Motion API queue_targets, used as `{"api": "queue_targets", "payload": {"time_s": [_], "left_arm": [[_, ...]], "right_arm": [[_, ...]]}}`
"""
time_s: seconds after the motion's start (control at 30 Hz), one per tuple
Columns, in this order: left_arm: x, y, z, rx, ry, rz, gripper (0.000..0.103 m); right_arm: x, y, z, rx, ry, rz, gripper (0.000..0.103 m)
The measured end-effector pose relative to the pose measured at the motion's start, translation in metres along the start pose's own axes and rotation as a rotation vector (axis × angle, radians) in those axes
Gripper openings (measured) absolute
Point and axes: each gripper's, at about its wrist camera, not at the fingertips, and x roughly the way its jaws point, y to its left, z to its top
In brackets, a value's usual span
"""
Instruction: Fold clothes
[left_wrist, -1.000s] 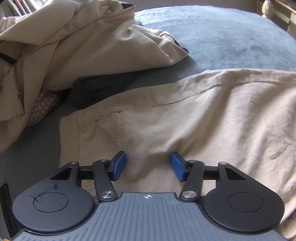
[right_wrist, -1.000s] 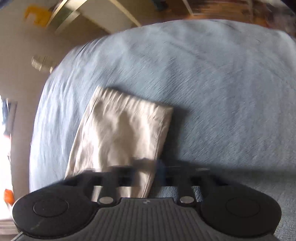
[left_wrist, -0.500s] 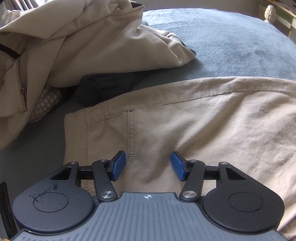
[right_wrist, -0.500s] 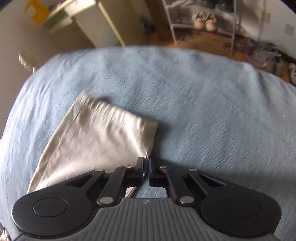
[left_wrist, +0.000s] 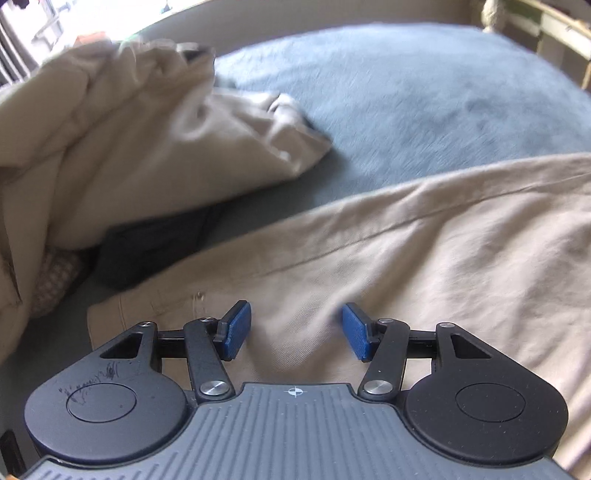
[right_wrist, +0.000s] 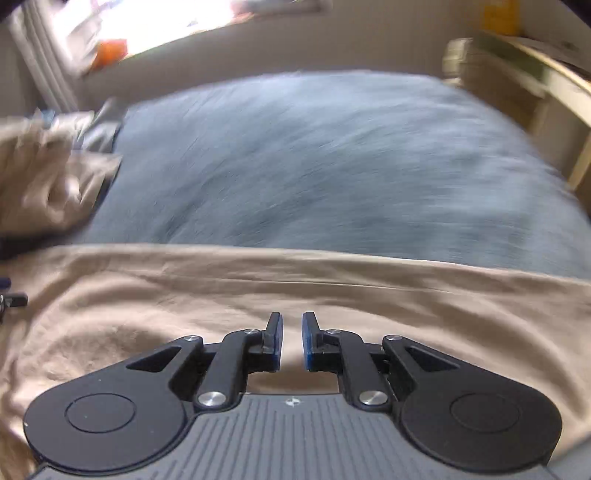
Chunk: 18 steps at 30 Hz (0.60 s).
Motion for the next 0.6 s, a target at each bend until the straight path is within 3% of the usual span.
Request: {"api": "queue_targets", "payload": {"time_s": [0.03,0.13,0.17,0.23,0.27,0.4,0.47,0.53,0.6], "left_arm": [[0.003,0.001,0.000,-0.006,0.002,0.001,0.055],[0.006,0.002,0.003,-0.015,0.003,0.013,0.055],[0.005,0.001,0.005,-0.012,0.000,0.018,0.055],[0.002,-0.003,0.011,-0.017,-0.017,0.001,0.055],[0.000,-0.005,0.014,-0.023,-0.033,-0.023,0.055],[0.010,-0.031,0.022,0.061,-0.049,-0.074,0.055],[0.025,-0.039,0.030,0.076,-0.035,-0.053,0.057],[0.036,-0.034,0.042,0.033,-0.027,-0.041,0.071],[0.039,-0.017,0.054,-0.030,-0.013,-0.031,0.073]], "right_arm": [[0.017,-0.002,0.005,0.017,0.023,-0.030,0.010],[0.037,-0.043,0.022,0.164,-0.021,0.025,0.001],[0.037,-0.052,0.029,0.194,-0.045,-0.013,0.001],[0.032,-0.062,0.040,0.226,-0.069,-0.174,0.007],[0.026,-0.065,0.041,0.236,-0.080,-0.184,0.008],[0.009,-0.030,0.022,0.107,-0.043,0.058,0.009],[0.016,-0.008,0.010,0.015,0.018,0.087,0.008],[0.024,-0.023,0.009,0.087,0.002,0.069,0.004],[0.020,-0.072,0.010,0.382,-0.047,0.058,0.000]]}}
